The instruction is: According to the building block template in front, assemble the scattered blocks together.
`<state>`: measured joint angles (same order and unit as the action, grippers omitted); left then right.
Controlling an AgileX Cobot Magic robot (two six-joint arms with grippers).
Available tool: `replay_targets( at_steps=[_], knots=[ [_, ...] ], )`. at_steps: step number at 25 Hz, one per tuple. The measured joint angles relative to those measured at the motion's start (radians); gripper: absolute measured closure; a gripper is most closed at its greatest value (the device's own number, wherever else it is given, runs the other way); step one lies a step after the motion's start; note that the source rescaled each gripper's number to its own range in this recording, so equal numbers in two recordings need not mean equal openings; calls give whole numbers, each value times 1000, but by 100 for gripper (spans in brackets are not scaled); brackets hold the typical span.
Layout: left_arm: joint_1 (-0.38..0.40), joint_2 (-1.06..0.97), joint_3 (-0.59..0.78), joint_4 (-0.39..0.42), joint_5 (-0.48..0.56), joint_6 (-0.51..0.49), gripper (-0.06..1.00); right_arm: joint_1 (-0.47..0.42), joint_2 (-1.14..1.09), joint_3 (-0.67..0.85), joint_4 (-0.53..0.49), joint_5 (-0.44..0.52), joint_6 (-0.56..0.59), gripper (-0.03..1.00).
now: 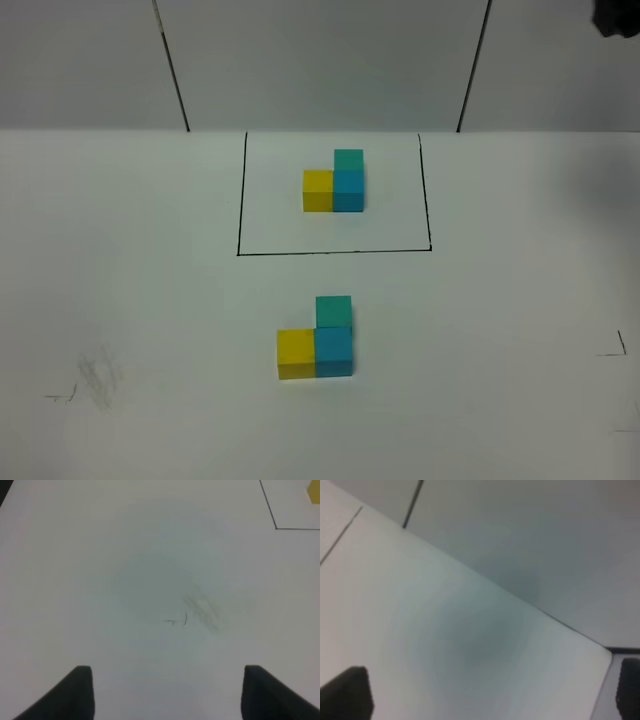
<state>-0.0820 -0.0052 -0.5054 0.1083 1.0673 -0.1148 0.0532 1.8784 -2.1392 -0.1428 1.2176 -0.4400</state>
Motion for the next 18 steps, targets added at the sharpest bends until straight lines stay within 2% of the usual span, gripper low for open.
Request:
replay_targets(
  at_steps=[5, 8, 15, 18],
  knots=[
    [0, 0, 0, 0, 0, 0, 53, -109, -284, 331, -4, 1, -3, -3],
    [0, 0, 0, 0, 0, 0, 53, -141, -457, 488, -5, 4, -11, 0],
    [0, 0, 0, 0, 0, 0, 53, -146, -897, 753, 57, 2, 27, 23],
    [0, 0, 0, 0, 0, 0, 53, -146, -1088, 860, 69, 3, 91, 28]
  ],
)
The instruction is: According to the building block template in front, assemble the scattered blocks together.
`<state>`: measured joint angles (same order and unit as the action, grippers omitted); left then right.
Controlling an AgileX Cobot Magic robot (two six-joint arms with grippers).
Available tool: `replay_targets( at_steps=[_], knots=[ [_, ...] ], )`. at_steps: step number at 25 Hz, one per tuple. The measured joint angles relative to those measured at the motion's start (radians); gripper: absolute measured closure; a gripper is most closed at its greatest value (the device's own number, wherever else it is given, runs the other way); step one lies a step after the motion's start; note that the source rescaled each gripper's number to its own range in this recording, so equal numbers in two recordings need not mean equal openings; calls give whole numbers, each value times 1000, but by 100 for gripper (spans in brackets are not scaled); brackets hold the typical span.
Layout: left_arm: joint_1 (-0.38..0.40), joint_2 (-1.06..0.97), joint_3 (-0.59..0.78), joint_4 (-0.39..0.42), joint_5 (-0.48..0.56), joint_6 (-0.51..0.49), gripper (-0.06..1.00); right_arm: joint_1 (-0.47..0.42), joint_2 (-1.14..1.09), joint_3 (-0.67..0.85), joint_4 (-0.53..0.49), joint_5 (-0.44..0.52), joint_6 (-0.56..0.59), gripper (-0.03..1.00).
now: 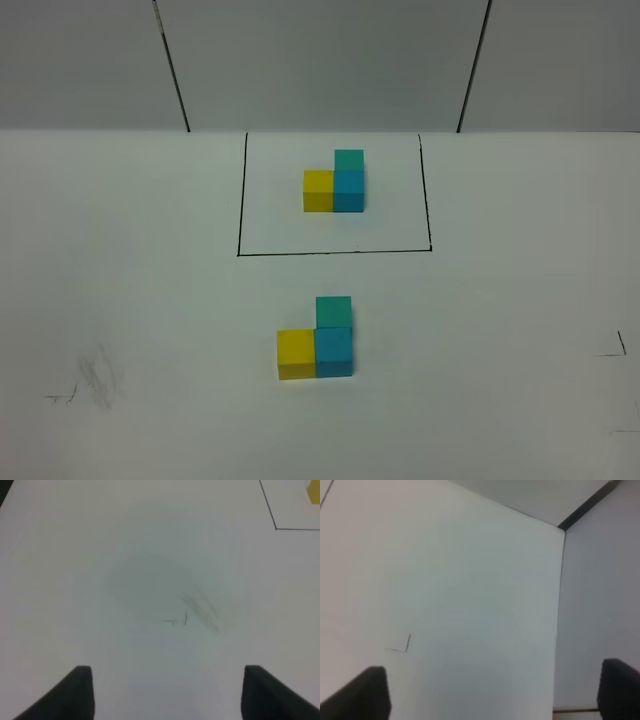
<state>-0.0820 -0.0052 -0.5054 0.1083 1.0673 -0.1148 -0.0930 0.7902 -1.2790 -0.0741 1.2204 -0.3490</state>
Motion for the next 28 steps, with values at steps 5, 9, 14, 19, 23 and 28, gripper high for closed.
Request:
replay_targets(
  at_steps=[5, 9, 14, 19, 23, 28],
  knots=[
    [0, 0, 0, 0, 0, 0, 53, 0, -277, 188, 3, 1, 108, 29],
    [0, 0, 0, 0, 0, 0, 53, 57, -434, 334, 18, -47, 128, 29],
    [0, 0, 0, 0, 0, 0, 53, 142, -562, 490, 54, -89, 191, 29],
    [0, 0, 0, 0, 0, 0, 54, 147, -711, 642, 74, -144, 276, 29],
    [0, 0, 0, 0, 0, 0, 54, 147, -795, 724, 74, -172, 285, 29],
    [0, 0, 0, 0, 0, 0, 54, 147, -797, 776, 79, -168, 291, 29]
  ],
)
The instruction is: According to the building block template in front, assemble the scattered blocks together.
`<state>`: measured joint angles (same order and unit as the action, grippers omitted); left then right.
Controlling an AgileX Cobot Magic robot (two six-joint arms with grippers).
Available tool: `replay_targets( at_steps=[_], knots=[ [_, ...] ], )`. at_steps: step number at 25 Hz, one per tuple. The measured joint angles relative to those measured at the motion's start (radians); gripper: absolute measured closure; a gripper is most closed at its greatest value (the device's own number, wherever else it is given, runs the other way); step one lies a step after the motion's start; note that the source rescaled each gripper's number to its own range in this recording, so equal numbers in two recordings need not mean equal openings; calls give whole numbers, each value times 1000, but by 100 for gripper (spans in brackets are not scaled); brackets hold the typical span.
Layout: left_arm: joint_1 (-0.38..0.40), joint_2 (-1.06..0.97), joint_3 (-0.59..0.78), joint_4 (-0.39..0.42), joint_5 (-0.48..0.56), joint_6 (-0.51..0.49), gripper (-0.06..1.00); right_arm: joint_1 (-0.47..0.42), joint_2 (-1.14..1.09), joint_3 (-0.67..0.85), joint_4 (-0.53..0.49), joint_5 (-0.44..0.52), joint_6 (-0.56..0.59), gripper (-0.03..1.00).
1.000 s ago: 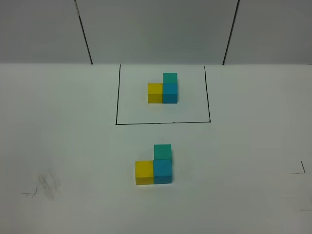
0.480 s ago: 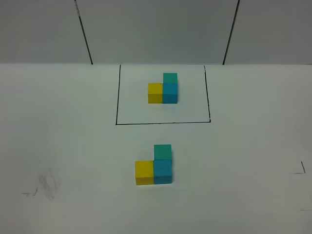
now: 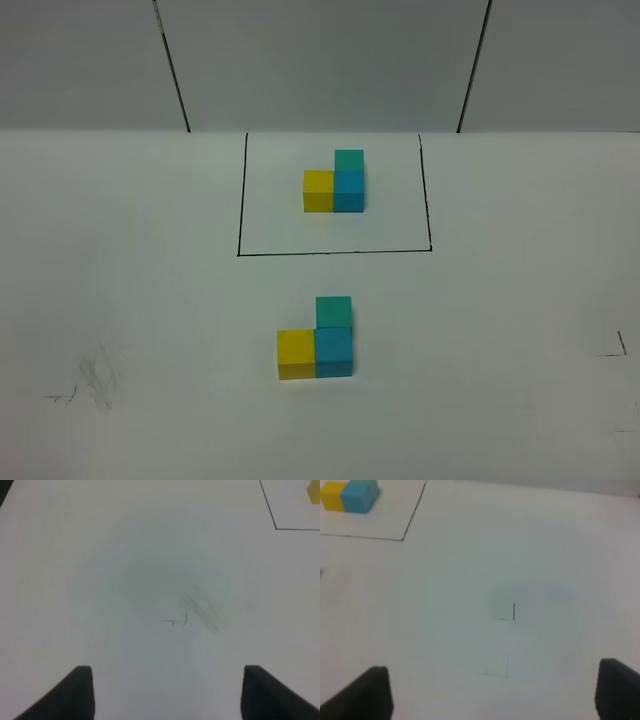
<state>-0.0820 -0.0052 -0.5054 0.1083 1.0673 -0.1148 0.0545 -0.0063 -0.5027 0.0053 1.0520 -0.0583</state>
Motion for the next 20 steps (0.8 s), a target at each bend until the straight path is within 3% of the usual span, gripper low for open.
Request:
replay_targets(
  at_steps=[20],
  knots=[
    [0, 0, 0, 0, 0, 0, 54, 0, -1, 8, 1, 11, 4, 29]
  ],
)
